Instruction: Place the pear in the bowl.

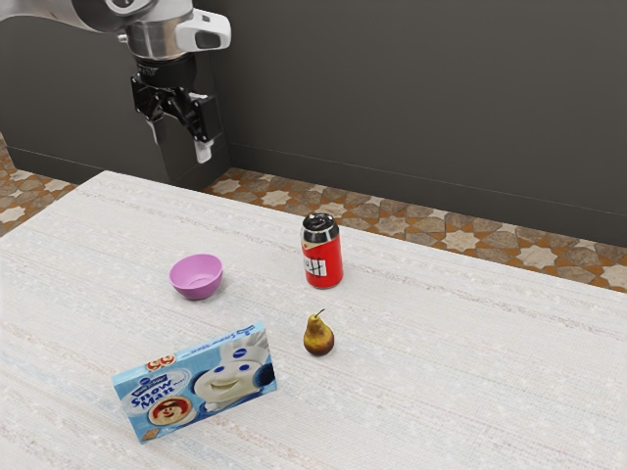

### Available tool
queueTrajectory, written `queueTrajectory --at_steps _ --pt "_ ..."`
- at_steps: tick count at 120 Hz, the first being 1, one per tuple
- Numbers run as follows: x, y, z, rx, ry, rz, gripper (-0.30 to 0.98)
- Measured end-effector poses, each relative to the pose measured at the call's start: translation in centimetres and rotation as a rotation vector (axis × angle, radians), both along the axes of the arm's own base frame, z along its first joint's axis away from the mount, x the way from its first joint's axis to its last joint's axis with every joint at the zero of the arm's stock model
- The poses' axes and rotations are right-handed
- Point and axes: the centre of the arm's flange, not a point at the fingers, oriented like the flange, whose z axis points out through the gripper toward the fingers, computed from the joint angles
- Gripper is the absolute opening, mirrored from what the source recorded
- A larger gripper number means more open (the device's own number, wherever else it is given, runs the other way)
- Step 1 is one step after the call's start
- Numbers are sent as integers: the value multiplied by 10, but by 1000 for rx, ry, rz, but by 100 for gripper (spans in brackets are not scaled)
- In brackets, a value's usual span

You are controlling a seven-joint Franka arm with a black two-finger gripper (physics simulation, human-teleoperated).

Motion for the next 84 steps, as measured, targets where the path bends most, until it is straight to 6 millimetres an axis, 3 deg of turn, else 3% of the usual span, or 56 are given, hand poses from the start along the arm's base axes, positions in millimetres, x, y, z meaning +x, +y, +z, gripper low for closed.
queueTrajectory --at_steps 45,53,63,72,84 --pt "10 5 -13 -64 23 31 69" --pt "31 0 -50 -58 82 34 69" --pt "56 -40 -118 -43 174 -19 69" --pt "65 -64 -164 -42 222 -51 69" --pt "70 -81 -212 -58 262 -67 69"
